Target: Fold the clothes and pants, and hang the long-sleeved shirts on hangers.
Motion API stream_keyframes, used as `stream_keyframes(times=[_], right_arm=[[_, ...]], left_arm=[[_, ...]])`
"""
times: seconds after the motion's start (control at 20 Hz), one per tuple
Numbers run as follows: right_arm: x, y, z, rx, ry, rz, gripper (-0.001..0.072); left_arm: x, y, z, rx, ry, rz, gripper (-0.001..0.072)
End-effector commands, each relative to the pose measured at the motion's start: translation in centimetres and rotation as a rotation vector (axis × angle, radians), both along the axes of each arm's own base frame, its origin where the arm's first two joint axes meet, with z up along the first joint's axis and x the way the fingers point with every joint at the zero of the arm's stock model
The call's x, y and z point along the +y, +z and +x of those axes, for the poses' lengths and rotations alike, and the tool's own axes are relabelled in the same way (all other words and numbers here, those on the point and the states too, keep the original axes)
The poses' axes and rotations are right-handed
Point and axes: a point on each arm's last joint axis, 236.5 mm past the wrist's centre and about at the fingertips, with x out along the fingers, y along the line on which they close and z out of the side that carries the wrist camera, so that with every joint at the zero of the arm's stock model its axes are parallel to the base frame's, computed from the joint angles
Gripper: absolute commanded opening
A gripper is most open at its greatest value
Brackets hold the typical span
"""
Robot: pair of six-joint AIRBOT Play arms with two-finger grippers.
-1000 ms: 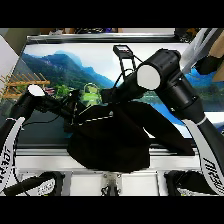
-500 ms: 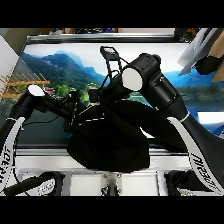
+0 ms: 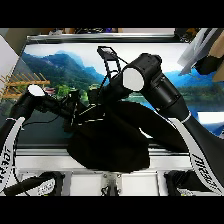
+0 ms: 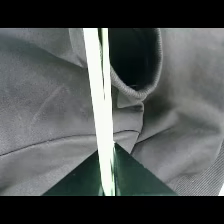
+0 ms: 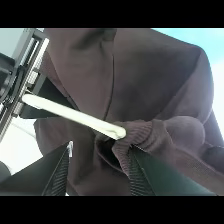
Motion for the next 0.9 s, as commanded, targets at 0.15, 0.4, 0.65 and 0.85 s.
stream_keyframes(times=[0.15, 0.4, 0.65, 0.85], right_arm=[[-1.3, 1.0, -2.0, 0.012, 0.060, -0.027, 0.0400], [-0.8, 0.8, -4.0, 0.031, 0.197, -0.034, 0.0670], [-0.6, 1.3, -5.0, 0.007, 0.300, -0.028, 0.0670], [-2.6, 4.6, -5.7, -0.159, 0.452, -0.032, 0.0670]], left_arm=[[0.0, 0.0, 0.0, 0.002, -0.001, 0.002, 0.0014], [0.0, 0.0, -0.1, 0.003, -0.001, 0.001, 0.0015], [0.0, 0.0, -0.1, 0.004, -0.002, 0.002, 0.0015], [0.0, 0.0, -0.1, 0.004, -0.002, 0.003, 0.0015]])
